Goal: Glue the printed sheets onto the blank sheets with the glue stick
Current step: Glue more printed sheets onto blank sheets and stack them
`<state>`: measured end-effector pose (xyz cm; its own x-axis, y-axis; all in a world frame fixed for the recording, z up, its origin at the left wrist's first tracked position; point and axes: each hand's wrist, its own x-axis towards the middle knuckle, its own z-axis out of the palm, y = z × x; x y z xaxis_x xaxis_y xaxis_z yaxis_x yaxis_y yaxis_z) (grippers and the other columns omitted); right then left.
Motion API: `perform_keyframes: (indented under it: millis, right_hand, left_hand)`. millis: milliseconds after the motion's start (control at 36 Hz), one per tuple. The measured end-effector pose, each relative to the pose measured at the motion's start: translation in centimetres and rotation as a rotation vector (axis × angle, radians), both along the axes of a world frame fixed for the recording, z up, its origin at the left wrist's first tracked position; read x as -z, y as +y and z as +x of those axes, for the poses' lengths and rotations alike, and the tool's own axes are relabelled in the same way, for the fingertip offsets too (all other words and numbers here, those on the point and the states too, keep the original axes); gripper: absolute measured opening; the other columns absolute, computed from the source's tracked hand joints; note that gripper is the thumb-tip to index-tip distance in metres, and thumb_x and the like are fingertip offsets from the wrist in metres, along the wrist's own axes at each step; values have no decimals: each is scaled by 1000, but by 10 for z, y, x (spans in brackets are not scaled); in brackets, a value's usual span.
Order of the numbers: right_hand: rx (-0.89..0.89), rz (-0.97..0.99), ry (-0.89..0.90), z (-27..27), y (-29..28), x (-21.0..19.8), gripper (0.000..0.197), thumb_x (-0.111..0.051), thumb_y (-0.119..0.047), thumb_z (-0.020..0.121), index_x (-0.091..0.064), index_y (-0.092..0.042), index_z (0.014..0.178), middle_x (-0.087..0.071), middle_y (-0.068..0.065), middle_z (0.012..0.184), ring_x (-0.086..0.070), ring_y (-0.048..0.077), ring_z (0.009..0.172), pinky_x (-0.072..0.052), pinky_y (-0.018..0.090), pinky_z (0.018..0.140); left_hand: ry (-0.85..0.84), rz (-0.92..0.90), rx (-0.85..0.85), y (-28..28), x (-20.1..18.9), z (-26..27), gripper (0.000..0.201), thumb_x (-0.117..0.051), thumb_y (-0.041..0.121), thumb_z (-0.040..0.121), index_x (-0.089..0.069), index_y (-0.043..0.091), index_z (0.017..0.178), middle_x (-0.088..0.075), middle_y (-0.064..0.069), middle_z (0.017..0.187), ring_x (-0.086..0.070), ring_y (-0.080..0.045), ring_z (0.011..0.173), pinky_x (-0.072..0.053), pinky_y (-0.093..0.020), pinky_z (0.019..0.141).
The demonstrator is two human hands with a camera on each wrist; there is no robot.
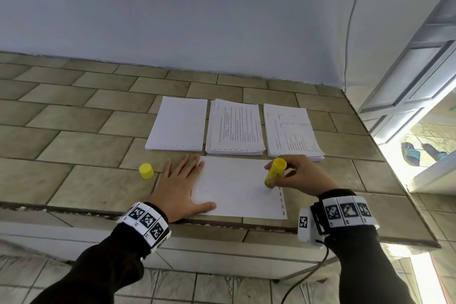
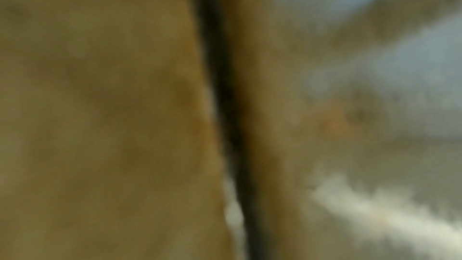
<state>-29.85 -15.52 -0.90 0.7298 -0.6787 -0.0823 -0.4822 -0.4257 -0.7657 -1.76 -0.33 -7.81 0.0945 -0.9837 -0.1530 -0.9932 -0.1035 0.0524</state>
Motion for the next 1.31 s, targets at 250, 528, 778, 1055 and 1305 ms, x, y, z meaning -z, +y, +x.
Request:
perform_keyframes:
  millis: [250, 528, 778, 1055, 1305]
  right_hand:
    - [220, -133, 7, 19, -26, 0, 22, -76, -15, 79, -68, -12, 100, -70, -1, 93, -66, 11, 84, -54, 26, 79]
    - [252, -300, 327, -6, -22, -5, 28, -73, -22, 81, -62, -21, 107, -63, -4, 98, -59, 12, 88, -48, 23, 77]
    - [274, -321, 516, -17, -10, -2, 21, -65, -25, 89, -65, -15, 108, -66, 2, 105, -59, 16, 90, -46, 25, 77]
    - [662, -205, 291, -36, -19, -7, 38, -68, -19, 88, -51, -4, 119, -61, 12, 109, -52, 20, 90, -41, 31, 76]
    - [787, -54, 228, -38, -23, -2, 45, -68, -17, 87, -47, -2, 124, -56, 16, 116, -47, 22, 94, -39, 35, 79]
  left_hand:
    - [7, 0, 4, 0, -1, 0, 131, 7, 99, 49, 3, 24, 156, 10, 6, 164, 15, -14, 149, 7, -50, 120]
    - [34, -32, 8, 0, 0, 1, 132, 3, 100, 50, -1, 23, 157, 9, 6, 164, 14, -14, 150, 11, -49, 120]
    - [2, 2, 7, 0, 1, 1, 126, 1, 98, 54, 7, 24, 156, 19, 5, 162, 19, -15, 148, 12, -49, 119]
    - [-10, 38, 12, -1, -2, 0, 127, 8, 96, 52, 11, 21, 155, 22, 5, 161, 21, -16, 148, 11, -49, 120]
    - [-7, 33, -4, 1, -4, -1, 120, -8, 89, 61, 9, 17, 155, 26, 2, 160, 20, -16, 148, 12, -48, 120]
